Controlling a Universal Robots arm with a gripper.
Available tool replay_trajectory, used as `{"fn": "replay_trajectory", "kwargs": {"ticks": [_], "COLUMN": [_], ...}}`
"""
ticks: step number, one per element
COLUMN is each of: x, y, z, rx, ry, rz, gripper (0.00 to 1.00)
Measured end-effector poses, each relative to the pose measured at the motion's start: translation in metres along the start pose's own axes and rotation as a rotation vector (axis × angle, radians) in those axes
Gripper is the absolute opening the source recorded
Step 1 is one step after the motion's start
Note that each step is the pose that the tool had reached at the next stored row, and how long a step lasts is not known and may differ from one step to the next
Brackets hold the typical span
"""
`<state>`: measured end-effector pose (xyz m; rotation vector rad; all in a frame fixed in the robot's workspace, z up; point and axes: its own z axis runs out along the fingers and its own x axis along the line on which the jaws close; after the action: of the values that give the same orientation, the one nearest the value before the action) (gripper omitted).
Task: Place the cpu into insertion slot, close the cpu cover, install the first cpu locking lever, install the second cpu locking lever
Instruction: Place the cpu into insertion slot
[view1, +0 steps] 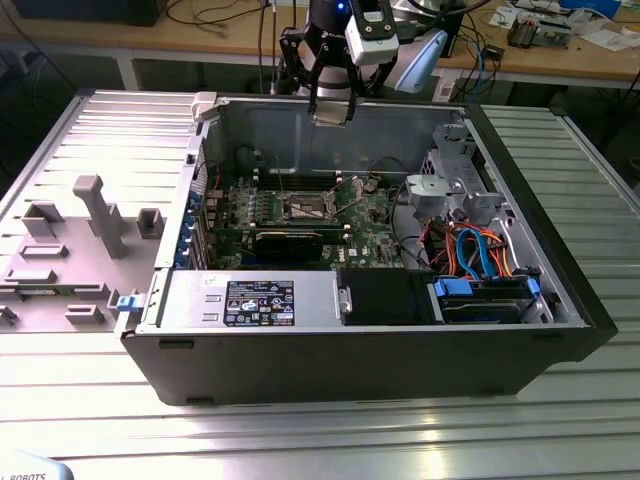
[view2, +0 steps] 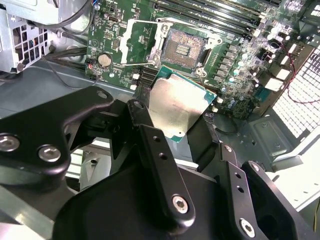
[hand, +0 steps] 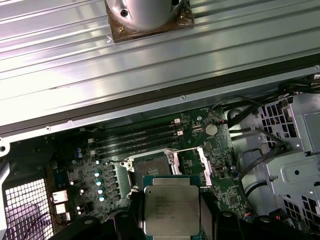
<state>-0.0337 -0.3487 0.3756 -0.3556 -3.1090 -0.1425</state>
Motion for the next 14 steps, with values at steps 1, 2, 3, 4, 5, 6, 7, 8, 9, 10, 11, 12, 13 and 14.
{"fn": "replay_trajectory", "kwargs": {"ticks": [1,2,3,4,5,6,7,8,9,10,11,12,13,14], "x": [0.0000,0.0000,0.0000,0.0001,0.0001,0.0001,0.0002,0.0002,0.0002,0.0003,0.0003,0.0003,0.0003,0.0004], "y": [0.0000,0.0000,0.0000,0.0000,0.0000,-0.0001,0.0000,-0.0001,-0.0001,-0.0001,-0.0001,-0.0001,-0.0001,-0.0001], "z": [0.0000,0.0001,0.0001,0.0001,0.0002,0.0002,0.0002,0.0002,0.0002,0.0002,0.0002,0.0002,0.0002,0.0002], "rx": [-0.0001,0.0000,-0.0001,-0.0003,-0.0004,-0.0005,-0.0006,-0.0006,-0.0007,-0.0008,-0.0008,-0.0008,-0.0008,-0.0008], "ry": [-0.0003,-0.0009,-0.0015,-0.0020,-0.0022,-0.0024,-0.0027,-0.0029,-0.0032,-0.0035,-0.0036,-0.0037,-0.0039,-0.0040], "rz": [0.003,0.010,0.017,0.022,0.025,0.027,0.030,0.033,0.036,0.039,0.041,0.042,0.043,0.045], "gripper": [0.54,0.54,0.54,0.54,0.54,0.54,0.54,0.54,0.54,0.54,0.54,0.54,0.54,0.54]}}
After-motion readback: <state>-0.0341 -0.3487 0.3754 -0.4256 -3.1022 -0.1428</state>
